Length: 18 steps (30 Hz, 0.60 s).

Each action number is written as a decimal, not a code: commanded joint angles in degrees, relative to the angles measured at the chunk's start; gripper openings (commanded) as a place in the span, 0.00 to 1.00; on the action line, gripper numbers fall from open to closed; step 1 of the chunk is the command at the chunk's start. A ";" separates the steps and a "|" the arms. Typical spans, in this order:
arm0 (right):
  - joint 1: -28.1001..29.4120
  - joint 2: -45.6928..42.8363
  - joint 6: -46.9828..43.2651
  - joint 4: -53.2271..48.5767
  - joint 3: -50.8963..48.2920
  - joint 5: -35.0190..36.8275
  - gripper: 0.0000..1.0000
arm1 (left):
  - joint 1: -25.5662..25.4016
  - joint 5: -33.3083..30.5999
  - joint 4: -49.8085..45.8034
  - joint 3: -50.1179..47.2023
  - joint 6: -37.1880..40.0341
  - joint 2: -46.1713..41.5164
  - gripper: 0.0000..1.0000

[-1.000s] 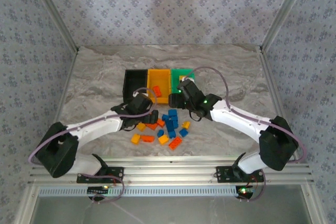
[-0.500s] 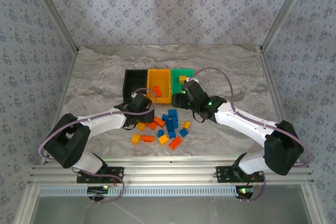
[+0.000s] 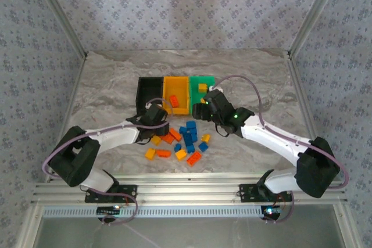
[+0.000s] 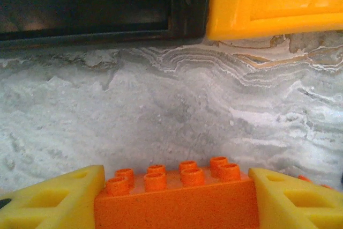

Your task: Sort the legos into containers by color

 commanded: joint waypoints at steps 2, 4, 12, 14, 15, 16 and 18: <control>-0.20 -1.82 1.89 0.07 -1.18 0.98 0.80 | 0.22 0.73 -4.63 -0.70 -1.28 -8.92 0.58; -0.22 -2.25 2.37 0.10 -1.68 0.98 0.80 | 0.21 -0.12 -7.33 0.40 -1.65 -12.91 0.58; -0.65 -2.89 3.09 0.40 -3.24 1.24 0.80 | 7.58 -1.51 -9.42 10.83 -0.91 -11.33 0.56; -0.85 -3.07 3.20 -0.11 -3.47 1.20 0.80 | 9.47 -0.37 -8.37 13.95 -0.01 -7.99 0.56; -0.94 -3.23 3.25 -0.43 -3.58 1.33 0.80 | 9.88 -0.31 -8.29 15.54 0.19 -6.36 0.56; -0.99 -3.56 3.29 -0.59 -3.83 1.31 0.80 | 10.23 1.01 -8.19 17.34 0.49 -4.64 0.56; -1.32 -4.30 3.29 -0.58 -4.49 1.46 0.80 | 10.11 2.63 -7.53 20.20 0.90 -2.44 0.56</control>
